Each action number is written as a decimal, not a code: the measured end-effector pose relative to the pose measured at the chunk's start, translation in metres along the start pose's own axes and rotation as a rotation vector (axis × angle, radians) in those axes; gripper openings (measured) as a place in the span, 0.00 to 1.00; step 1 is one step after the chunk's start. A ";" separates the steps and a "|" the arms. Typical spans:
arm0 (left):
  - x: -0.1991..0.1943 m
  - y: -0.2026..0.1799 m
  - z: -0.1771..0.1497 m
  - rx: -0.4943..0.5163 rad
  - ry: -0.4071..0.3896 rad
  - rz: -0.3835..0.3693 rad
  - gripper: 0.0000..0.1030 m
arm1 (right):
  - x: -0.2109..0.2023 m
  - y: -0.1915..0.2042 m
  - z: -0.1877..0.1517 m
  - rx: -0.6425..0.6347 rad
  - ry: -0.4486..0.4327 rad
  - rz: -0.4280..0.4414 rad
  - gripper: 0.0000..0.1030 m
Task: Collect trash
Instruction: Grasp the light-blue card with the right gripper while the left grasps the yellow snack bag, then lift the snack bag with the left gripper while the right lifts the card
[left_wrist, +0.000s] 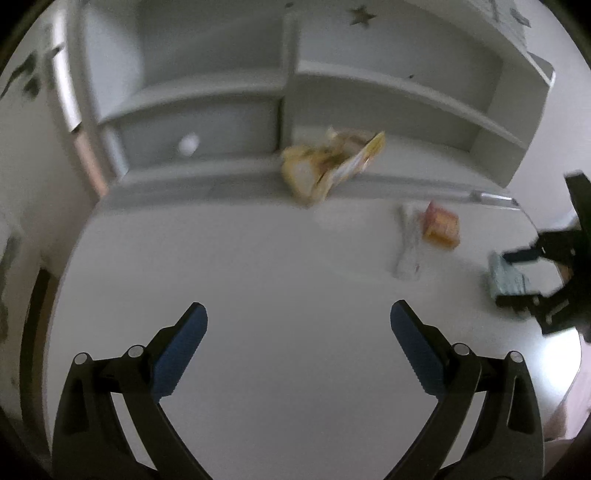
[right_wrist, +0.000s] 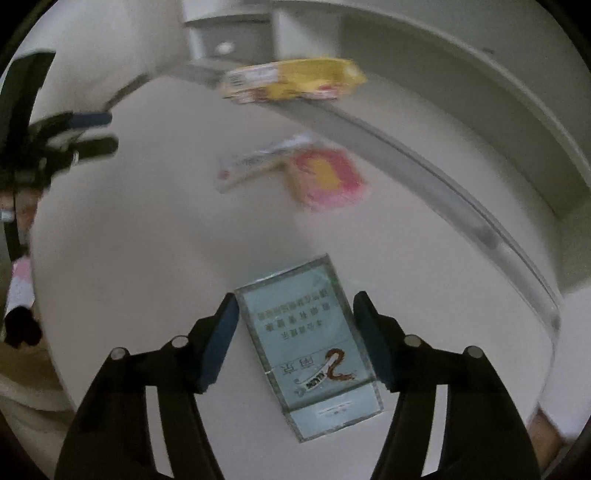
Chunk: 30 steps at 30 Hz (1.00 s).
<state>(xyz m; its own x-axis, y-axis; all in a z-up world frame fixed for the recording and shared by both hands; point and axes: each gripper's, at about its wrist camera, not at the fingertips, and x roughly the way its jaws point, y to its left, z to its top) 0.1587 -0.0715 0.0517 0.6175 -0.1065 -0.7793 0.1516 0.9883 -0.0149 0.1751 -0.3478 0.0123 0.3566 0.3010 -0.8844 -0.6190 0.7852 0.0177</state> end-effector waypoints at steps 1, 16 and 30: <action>0.005 -0.006 0.015 0.035 -0.007 -0.002 0.94 | -0.002 -0.006 -0.006 0.017 -0.002 -0.013 0.61; 0.108 -0.057 0.108 0.266 0.092 0.059 0.93 | -0.011 -0.063 -0.075 0.178 0.044 -0.061 0.76; 0.113 -0.068 0.123 0.281 0.100 0.023 0.03 | -0.014 -0.067 -0.080 0.219 -0.028 -0.082 0.57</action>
<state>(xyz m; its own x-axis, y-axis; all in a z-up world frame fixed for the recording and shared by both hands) 0.3134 -0.1645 0.0417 0.5463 -0.0595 -0.8354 0.3552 0.9198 0.1667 0.1554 -0.4476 -0.0142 0.4209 0.2437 -0.8738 -0.4213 0.9056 0.0496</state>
